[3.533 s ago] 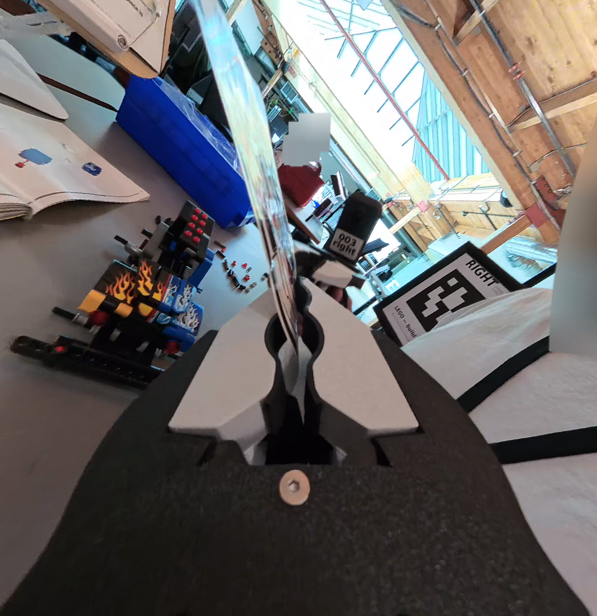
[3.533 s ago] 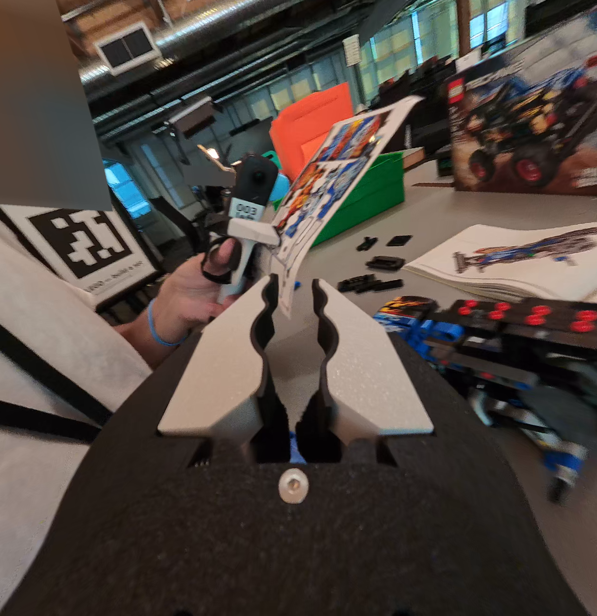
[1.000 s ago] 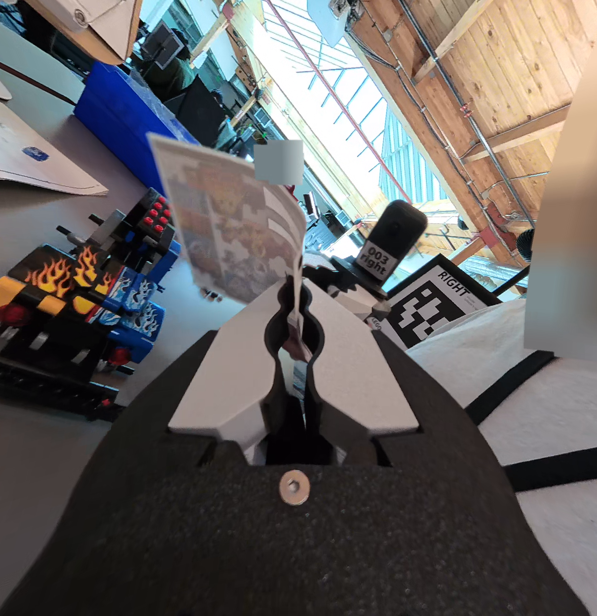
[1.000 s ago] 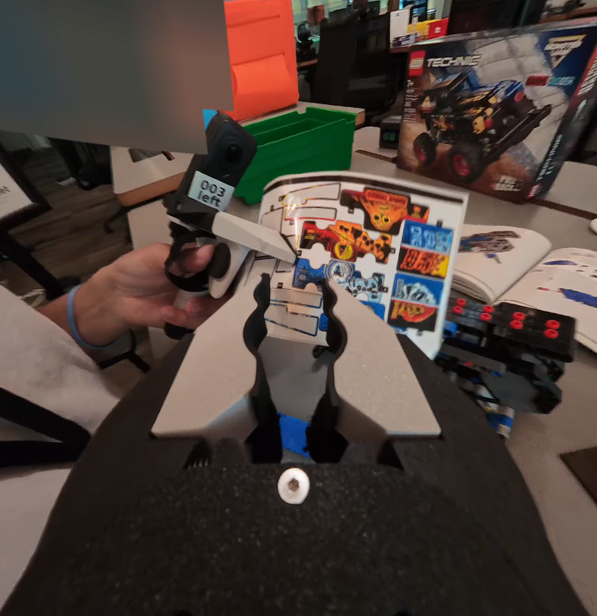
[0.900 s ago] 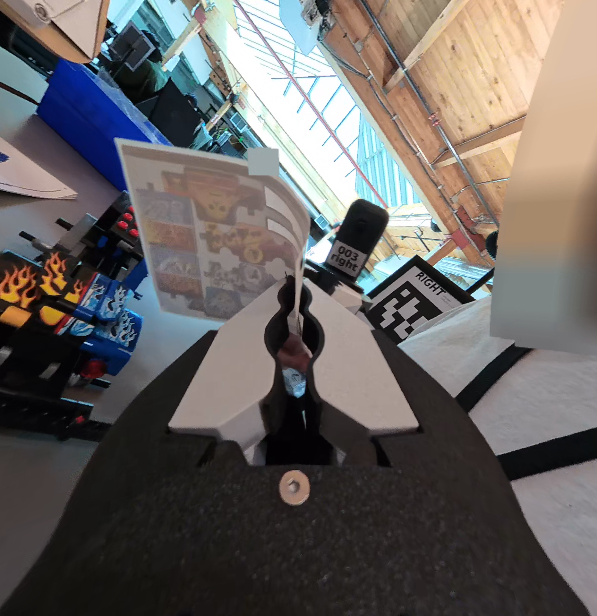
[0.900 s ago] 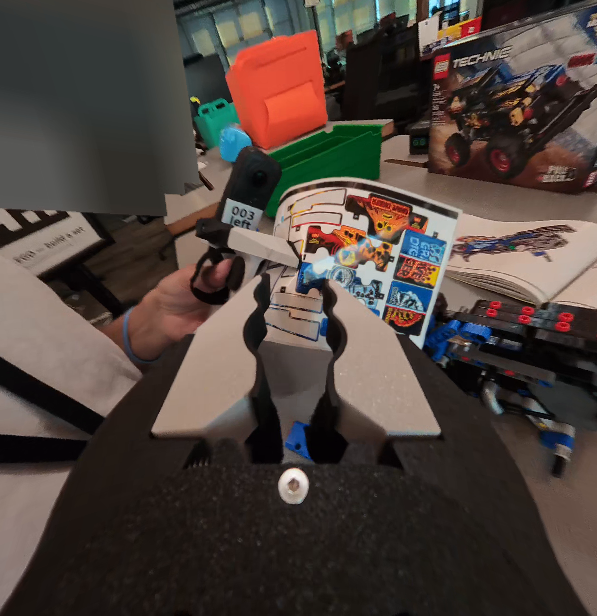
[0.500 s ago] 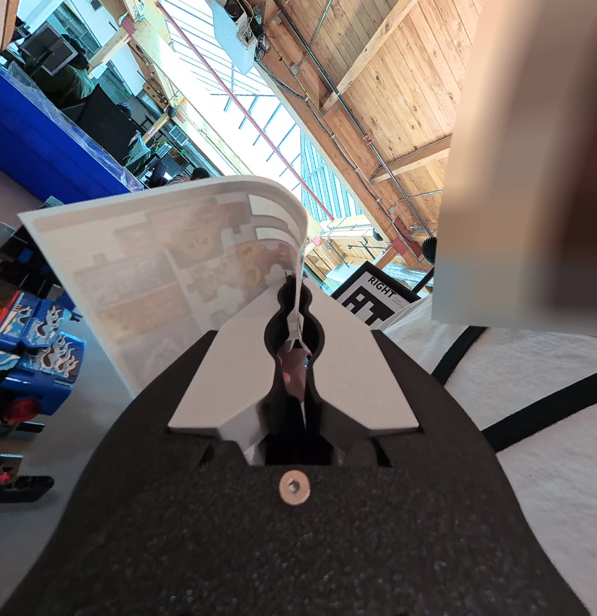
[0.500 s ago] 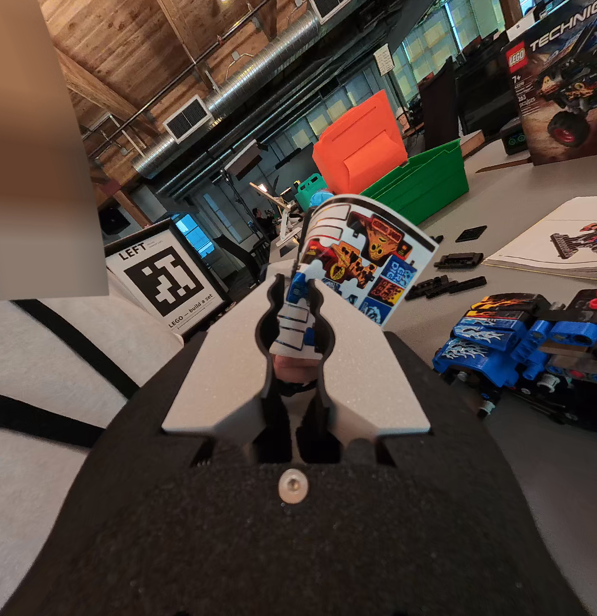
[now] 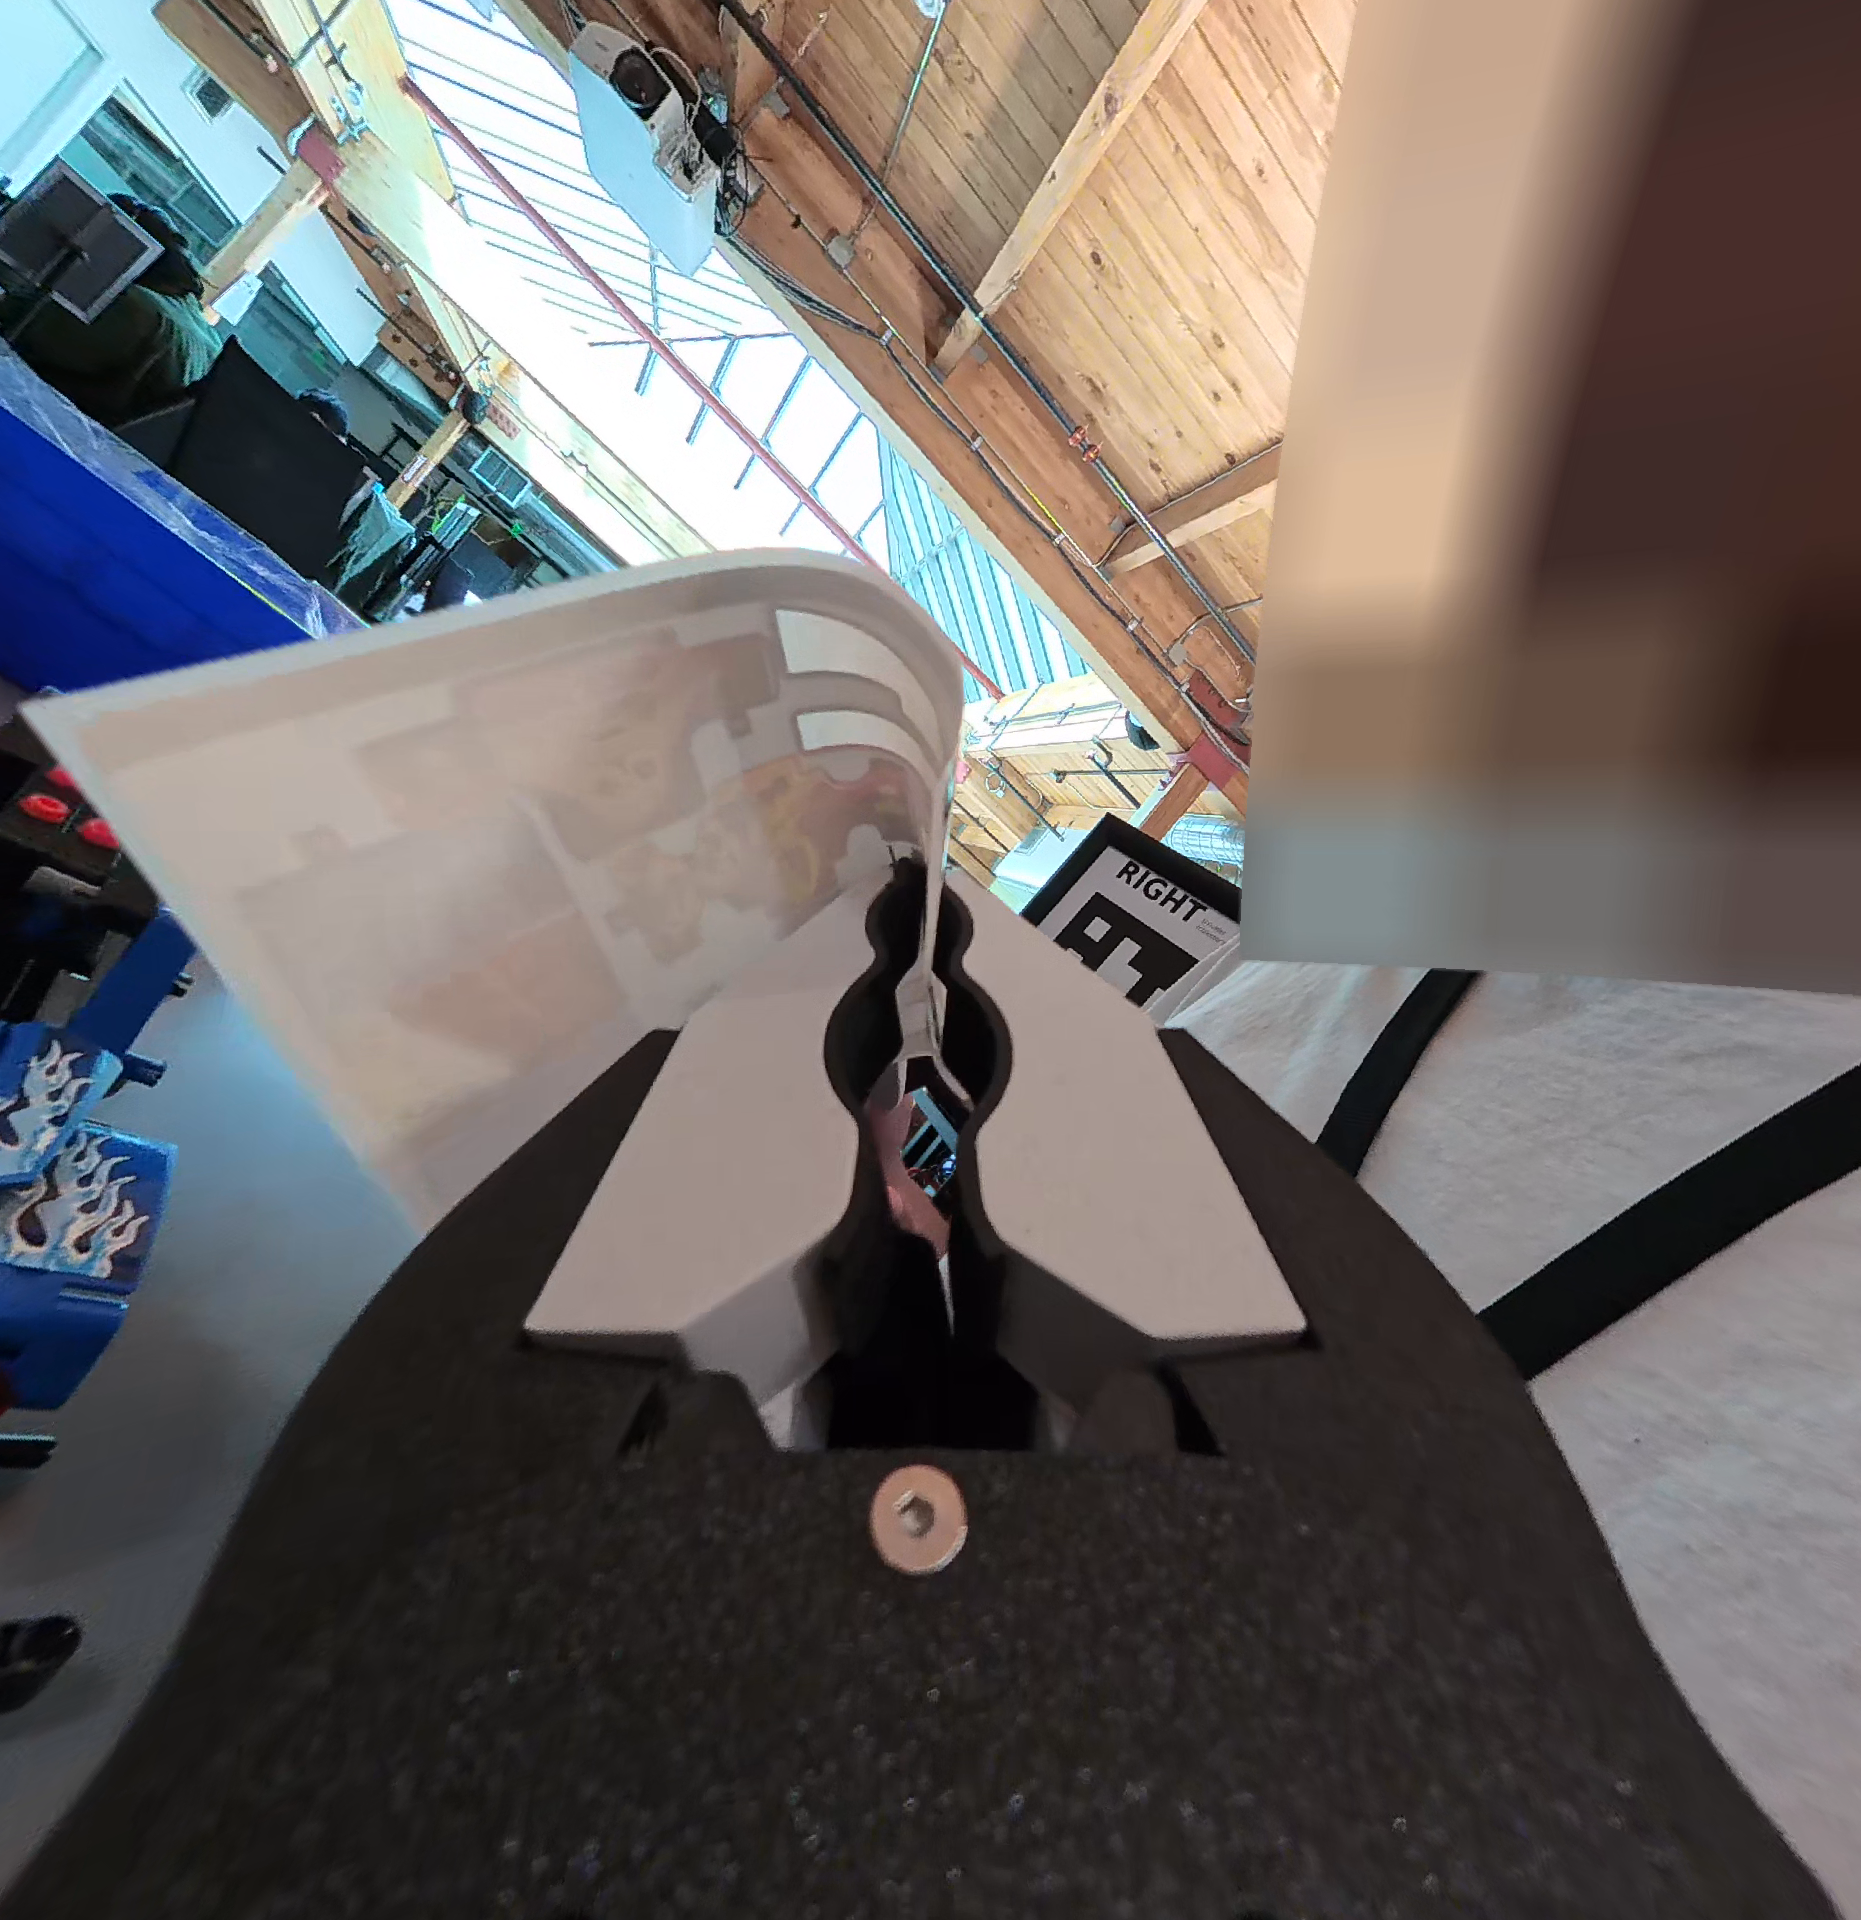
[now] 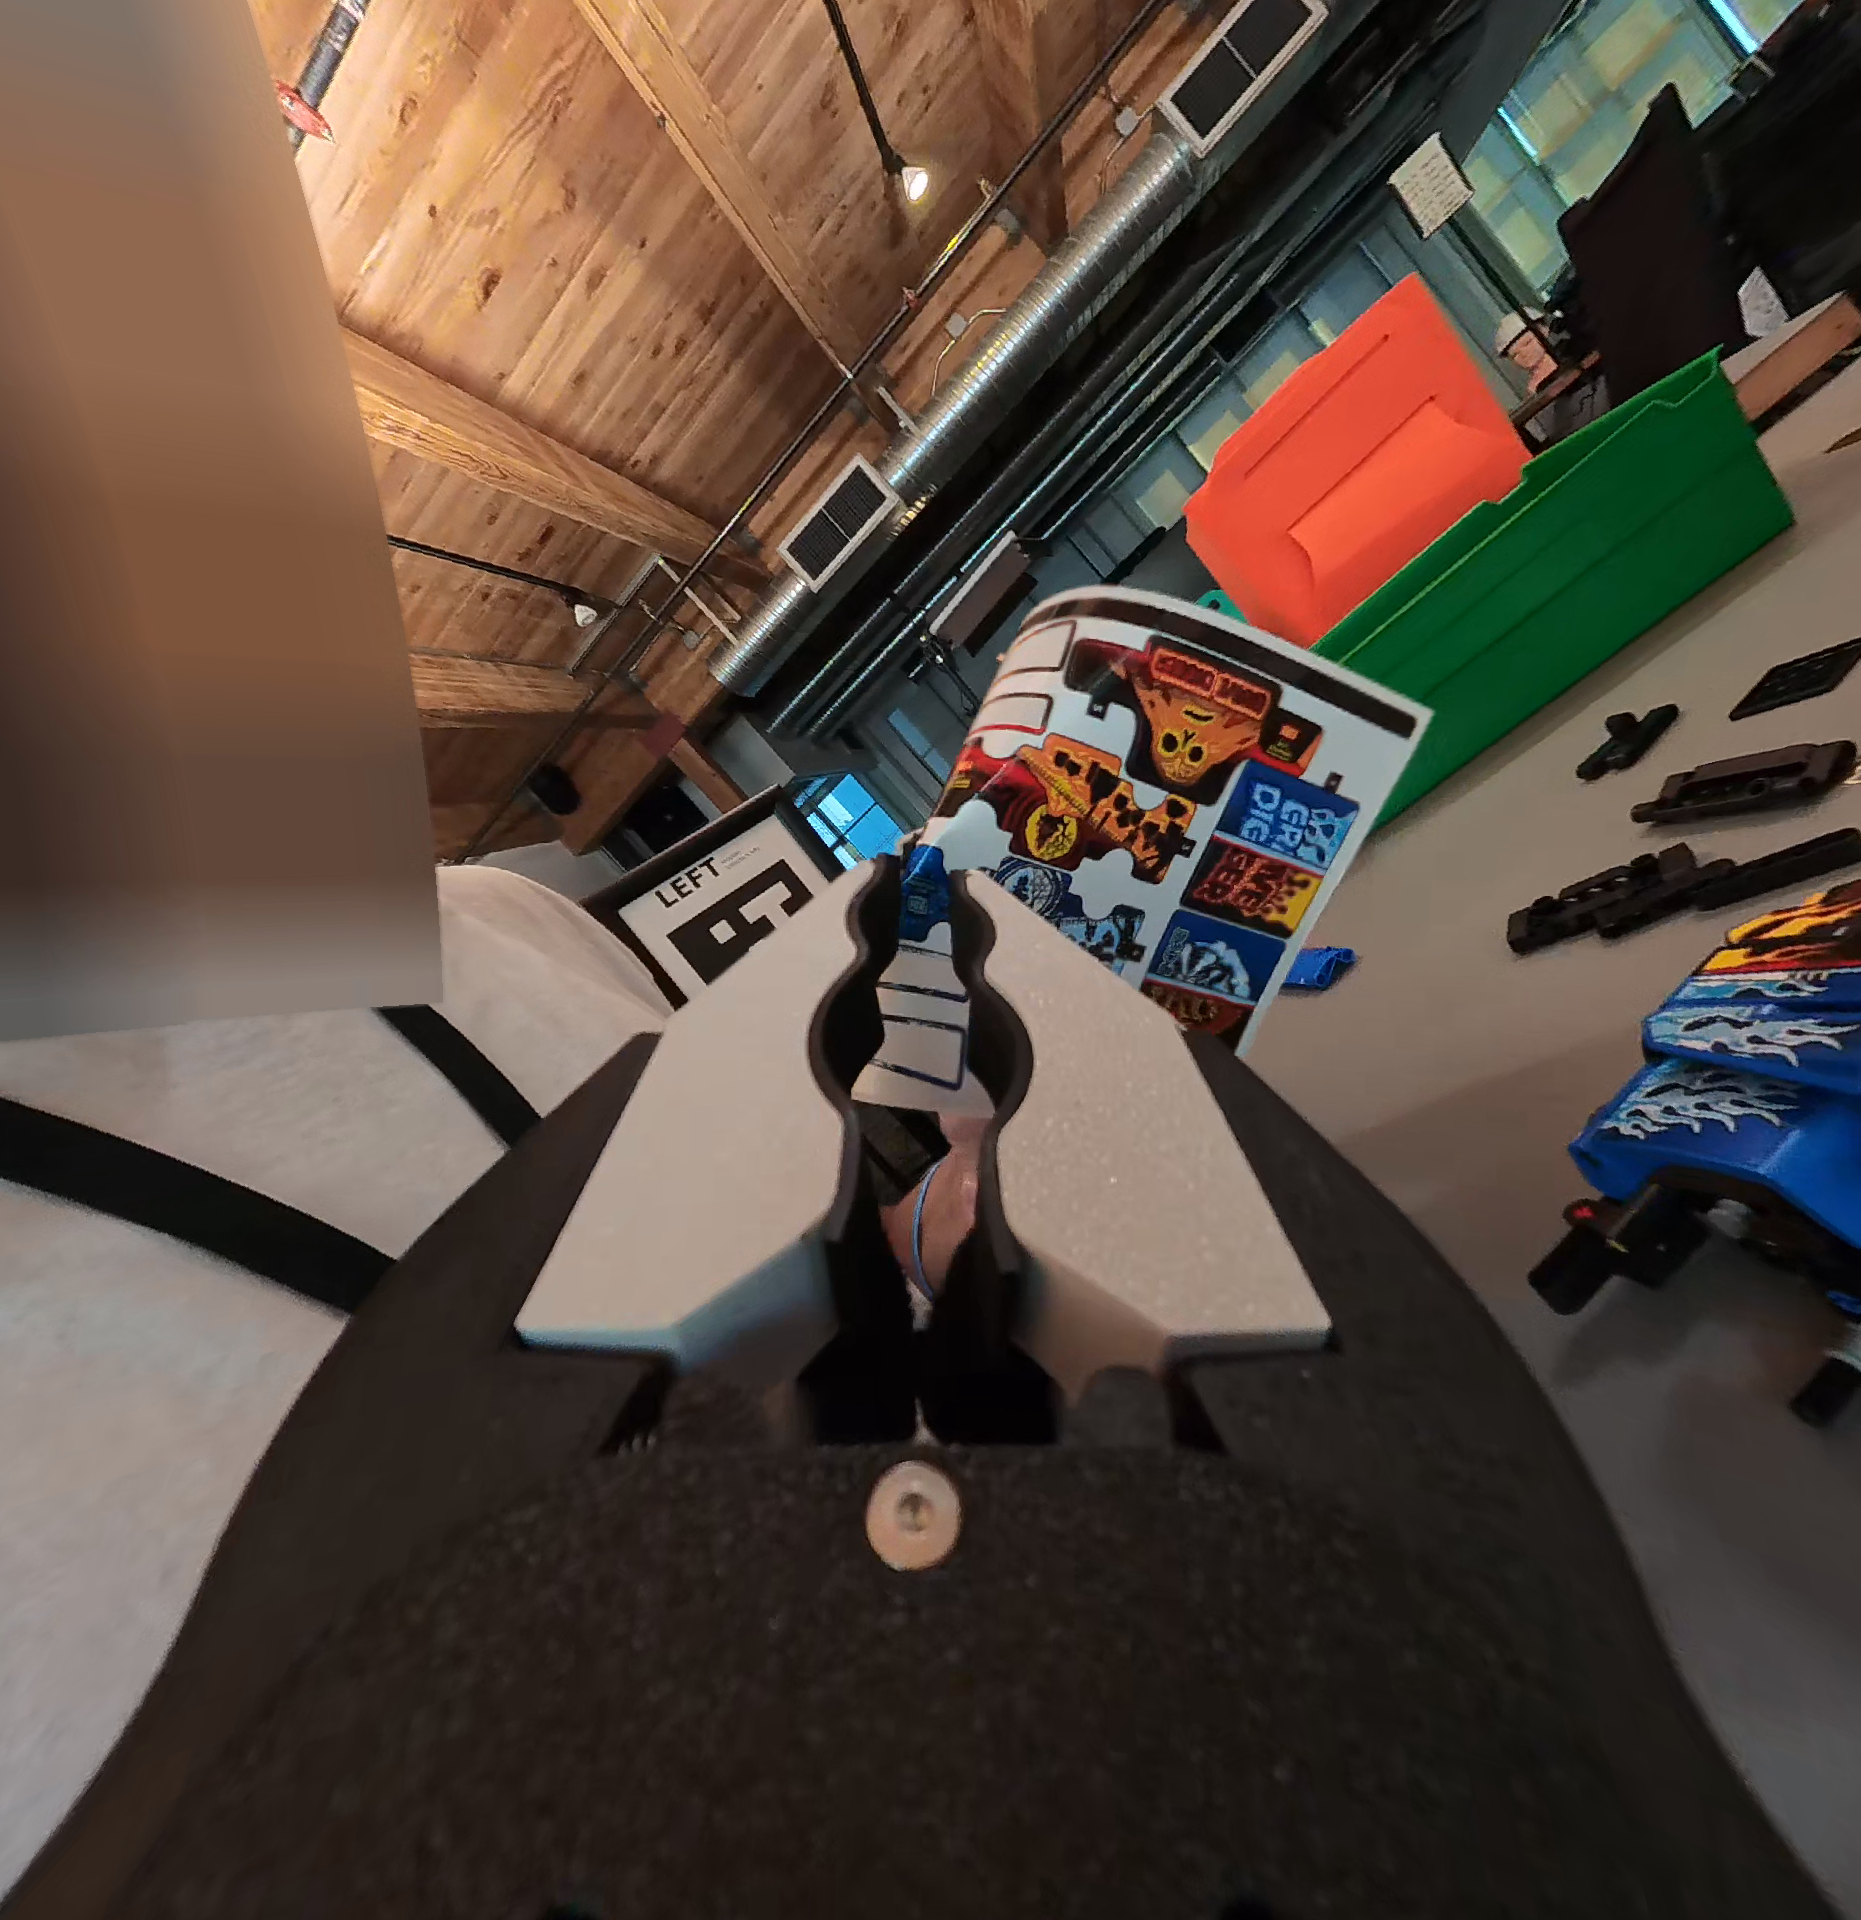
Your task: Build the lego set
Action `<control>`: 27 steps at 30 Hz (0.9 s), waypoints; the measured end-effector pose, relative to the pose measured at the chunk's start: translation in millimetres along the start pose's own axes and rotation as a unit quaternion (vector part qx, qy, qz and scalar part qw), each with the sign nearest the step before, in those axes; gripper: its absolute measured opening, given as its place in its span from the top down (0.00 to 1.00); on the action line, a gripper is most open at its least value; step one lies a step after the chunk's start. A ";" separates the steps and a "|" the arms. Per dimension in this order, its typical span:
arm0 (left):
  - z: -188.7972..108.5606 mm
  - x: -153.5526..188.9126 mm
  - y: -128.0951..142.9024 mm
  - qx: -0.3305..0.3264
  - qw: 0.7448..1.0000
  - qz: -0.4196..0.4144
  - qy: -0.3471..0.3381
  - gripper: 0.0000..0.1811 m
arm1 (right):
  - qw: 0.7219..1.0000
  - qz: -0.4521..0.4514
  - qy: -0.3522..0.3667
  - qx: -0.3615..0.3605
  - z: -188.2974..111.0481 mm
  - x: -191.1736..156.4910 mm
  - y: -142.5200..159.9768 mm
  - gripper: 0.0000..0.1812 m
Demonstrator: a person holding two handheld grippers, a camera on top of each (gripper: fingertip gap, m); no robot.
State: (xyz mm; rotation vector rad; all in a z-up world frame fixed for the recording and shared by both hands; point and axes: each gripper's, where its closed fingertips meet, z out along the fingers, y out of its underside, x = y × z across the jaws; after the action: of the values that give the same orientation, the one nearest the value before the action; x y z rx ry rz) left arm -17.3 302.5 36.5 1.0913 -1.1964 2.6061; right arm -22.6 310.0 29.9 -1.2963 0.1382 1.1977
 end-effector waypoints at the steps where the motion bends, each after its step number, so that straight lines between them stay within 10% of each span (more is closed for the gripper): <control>1: -0.2 0.0 0.2 -0.001 1.000 0.002 -0.001 1.00 | 1.000 -0.002 0.001 -0.001 -0.1 0.3 0.1 0.96; 27: -9.2 -12.7 12.5 -0.049 0.995 0.051 -0.075 1.00 | 0.988 -0.096 0.101 -0.068 -8.0 15.3 12.7 0.92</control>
State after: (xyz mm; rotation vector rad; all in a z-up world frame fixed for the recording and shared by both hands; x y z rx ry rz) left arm -17.4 302.9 16.5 1.2585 -1.4320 2.5450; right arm -20.9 310.5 8.6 -1.5145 0.0785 0.9231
